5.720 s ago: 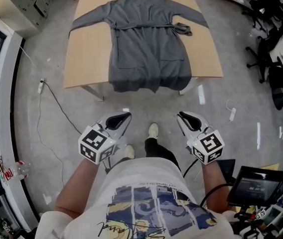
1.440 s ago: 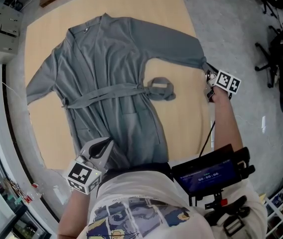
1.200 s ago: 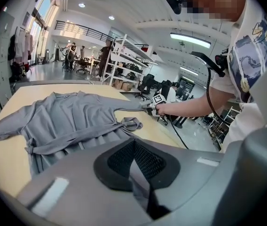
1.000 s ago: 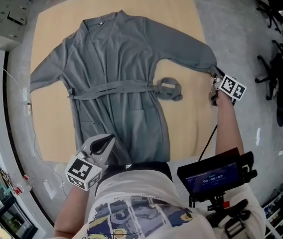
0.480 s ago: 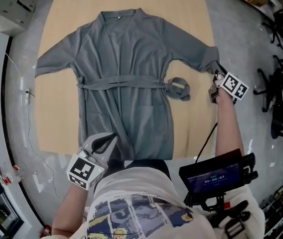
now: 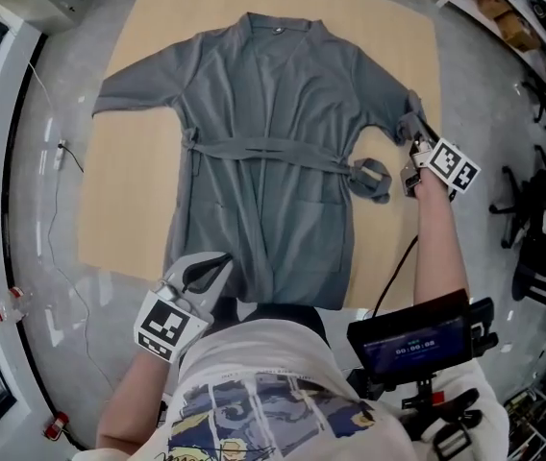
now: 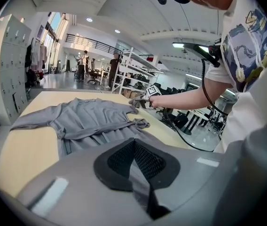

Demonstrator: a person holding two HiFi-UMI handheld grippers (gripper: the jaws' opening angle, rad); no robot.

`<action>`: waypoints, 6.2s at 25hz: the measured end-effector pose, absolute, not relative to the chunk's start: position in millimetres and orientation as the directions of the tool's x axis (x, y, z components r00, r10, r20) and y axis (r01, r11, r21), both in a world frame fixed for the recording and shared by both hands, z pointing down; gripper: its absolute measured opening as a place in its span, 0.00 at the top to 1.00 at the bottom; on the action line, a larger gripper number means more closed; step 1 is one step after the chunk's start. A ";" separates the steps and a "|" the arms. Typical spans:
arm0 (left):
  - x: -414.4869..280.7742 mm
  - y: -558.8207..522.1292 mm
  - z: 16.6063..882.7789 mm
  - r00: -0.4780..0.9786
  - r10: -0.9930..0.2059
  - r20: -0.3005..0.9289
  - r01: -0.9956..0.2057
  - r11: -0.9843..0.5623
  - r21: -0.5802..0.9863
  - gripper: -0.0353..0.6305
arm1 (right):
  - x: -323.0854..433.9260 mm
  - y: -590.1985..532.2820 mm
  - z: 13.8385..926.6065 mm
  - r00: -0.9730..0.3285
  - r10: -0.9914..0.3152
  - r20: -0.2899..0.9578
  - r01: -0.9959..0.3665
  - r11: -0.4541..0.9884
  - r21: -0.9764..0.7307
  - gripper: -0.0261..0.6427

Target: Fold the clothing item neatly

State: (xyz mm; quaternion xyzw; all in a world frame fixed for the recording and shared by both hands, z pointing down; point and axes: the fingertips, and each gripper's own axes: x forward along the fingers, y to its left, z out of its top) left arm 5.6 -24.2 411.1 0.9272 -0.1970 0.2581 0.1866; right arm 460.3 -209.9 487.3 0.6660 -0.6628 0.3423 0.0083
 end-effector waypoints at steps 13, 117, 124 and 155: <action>-42.6 -15.9 407.0 0.762 -0.359 0.538 -0.558 -0.786 0.266 0.94 | 352.2 -279.7 475.8 -0.256 -0.857 0.446 -0.892 0.031 -0.452 0.94; -138.7 -45.2 404.8 0.753 -0.490 0.440 -0.638 -0.708 0.302 0.94 | 85.3 31.8 431.4 -0.455 -0.727 0.515 -0.886 0.426 -0.182 0.86; -182.9 -121.8 419.4 0.636 -0.604 0.480 -0.764 -0.580 0.282 0.87 | 100.6 25.8 444.6 -0.443 -0.710 0.547 -0.890 0.423 -0.172 0.86; -315.9 -448.2 604.9 0.547 -0.405 0.733 -0.776 -0.573 0.263 0.60 | -3.6 -137.6 491.2 -0.403 -0.615 0.678 -0.906 0.370 -0.204 0.86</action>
